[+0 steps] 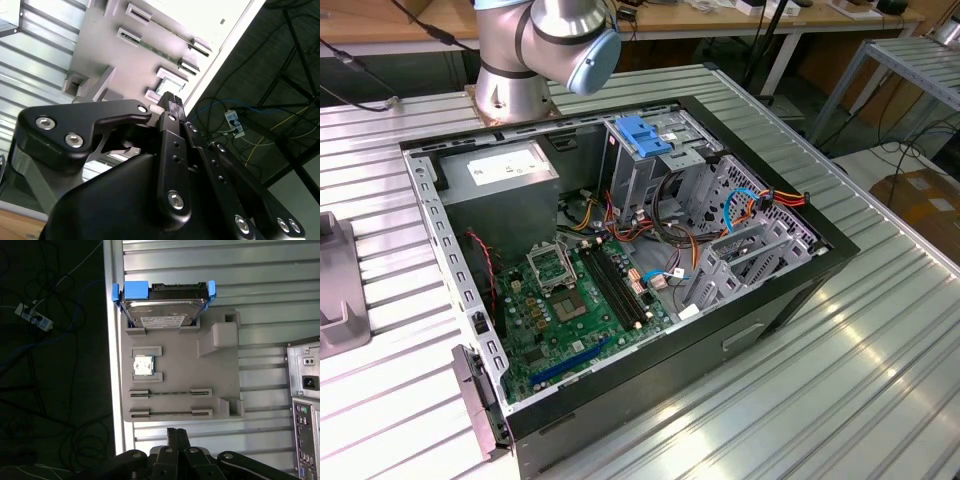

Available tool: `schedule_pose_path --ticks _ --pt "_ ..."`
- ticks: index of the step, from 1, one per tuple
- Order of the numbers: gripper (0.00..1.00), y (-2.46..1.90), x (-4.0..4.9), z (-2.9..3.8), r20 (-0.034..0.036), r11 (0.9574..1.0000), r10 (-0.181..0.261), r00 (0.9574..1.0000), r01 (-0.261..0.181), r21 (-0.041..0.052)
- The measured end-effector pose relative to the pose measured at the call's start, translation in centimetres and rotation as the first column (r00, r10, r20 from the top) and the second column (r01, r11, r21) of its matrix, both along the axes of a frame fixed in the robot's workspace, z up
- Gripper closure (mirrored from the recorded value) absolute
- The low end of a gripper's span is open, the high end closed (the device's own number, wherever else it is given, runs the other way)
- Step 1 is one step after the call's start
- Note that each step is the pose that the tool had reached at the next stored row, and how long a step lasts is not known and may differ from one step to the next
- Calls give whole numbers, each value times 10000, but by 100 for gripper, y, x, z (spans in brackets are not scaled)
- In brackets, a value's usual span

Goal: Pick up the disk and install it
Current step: 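Reach for the disk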

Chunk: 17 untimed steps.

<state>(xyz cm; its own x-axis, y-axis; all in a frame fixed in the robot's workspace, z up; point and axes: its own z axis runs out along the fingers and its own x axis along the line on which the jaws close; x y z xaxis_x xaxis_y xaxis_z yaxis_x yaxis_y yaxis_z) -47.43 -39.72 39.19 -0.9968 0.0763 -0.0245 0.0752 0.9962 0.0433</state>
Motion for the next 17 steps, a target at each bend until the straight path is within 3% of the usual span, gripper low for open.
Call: schedule_pose_path --ticks 17 --pt "90 70 -7 0 0 10000 1 10000 -1 0"
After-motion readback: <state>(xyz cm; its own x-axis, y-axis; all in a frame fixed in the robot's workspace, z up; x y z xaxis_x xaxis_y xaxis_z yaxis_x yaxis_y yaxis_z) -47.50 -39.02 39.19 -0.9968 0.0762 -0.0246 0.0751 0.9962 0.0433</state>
